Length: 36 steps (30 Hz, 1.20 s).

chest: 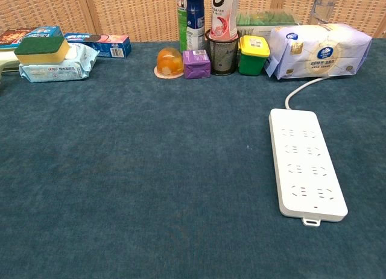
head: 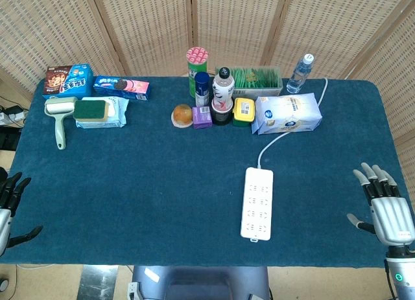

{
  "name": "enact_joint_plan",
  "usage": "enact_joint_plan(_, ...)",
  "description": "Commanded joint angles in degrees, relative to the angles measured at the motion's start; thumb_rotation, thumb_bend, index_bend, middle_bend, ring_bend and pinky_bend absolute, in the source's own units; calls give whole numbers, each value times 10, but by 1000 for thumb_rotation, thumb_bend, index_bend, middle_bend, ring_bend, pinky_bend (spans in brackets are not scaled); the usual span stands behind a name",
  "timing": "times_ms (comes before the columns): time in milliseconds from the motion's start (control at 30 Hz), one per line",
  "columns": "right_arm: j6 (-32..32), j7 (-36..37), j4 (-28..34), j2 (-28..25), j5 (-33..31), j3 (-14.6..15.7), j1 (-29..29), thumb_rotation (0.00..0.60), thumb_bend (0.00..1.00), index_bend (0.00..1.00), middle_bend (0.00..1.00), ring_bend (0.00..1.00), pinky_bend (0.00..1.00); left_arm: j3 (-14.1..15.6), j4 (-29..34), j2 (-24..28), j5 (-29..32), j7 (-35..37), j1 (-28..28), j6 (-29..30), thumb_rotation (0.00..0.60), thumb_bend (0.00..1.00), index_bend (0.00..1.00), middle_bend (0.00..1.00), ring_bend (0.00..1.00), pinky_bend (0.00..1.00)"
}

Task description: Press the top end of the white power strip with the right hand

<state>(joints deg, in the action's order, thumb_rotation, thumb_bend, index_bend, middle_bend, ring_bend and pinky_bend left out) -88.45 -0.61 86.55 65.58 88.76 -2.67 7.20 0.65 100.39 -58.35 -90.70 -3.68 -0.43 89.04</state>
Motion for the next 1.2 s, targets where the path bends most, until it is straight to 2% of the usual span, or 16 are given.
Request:
enact_joint_plan(33,2,0,-1,1,-1,-2,0,600,0,66,16,1,77,1,0,0,1,1,0,-1,600,58,0,0,0,58)
enact_joint_plan(333,21,2,9,-3,-7,-21,19,600,0,69,38,20,77,-1,-5,2,5,8,3,3,600,57,0,0,0,58)
enact_joint_plan(433,36,-5,18,-4,-17,-35,33,600,53,91,129,84,81,-2,-4,2,7,9,2,2,600,57,0,0,0,58)
enact_joint_plan(500,43,-8,24,-3,-22,-43,41,600,141,103,247,214,132,-2,-4,2,7,8,2,2,600,58,0,0,0,58)
enact_joint_plan(533,49,-15,29,-1,-25,-51,50,600,192,109,346,332,208,-2,-4,2,7,7,1,1,600,57,0,0,0,58)
enact_joint_plan(567,54,-28,32,2,-27,-59,59,600,230,111,456,467,329,-2,-4,1,7,7,1,1,600,58,0,0,0,58)
enact_joint_plan(600,57,-37,33,5,-27,-64,66,600,250,107,532,558,428,-2,-4,1,7,6,1,1,600,58,0,0,0,58)
enact_joint_plan(667,68,-63,35,16,-27,-75,85,600,287,80,728,785,739,-2,-4,-2,8,6,1,-1,600,58,0,0,0,58)
enact_joint_plan(733,90,-83,33,31,-21,-83,111,600,345,66,830,905,918,-1,-4,-5,8,8,0,-4,600,57,0,0,0,58)
enact_joint_plan(767,100,-90,32,38,-22,-85,120,600,433,65,866,952,972,-1,-4,-5,8,8,0,-4,600,57,0,0,0,58)
enact_joint_plan(833,119,-99,26,51,-22,-88,137,600,628,77,906,994,1000,0,-5,-6,6,6,0,-4,600,57,0,0,0,58)
enact_joint_plan(900,140,-108,25,61,-27,-88,152,600,772,110,929,1000,1000,-1,-6,-5,6,4,0,-4,600,57,0,0,0,58)
enact_joint_plan(967,164,-116,29,69,-32,-86,167,600,861,161,943,1000,1000,-2,-7,-4,9,5,0,-3,600,57,0,0,0,58)
enact_joint_plan(1067,194,-131,39,78,-42,-84,184,600,912,210,950,1000,1000,-4,-9,-3,14,8,0,-5,600,57,0,0,0,58)
enact_joint_plan(1133,248,-171,52,86,-62,-76,208,600,921,234,950,1000,1000,-4,-13,-1,19,13,-3,-12,600,57,0,0,0,58)
enact_joint_plan(1200,271,-198,66,88,-84,-77,219,600,924,253,950,1000,1000,-5,-14,0,19,15,-5,-14,600,57,0,0,0,58)
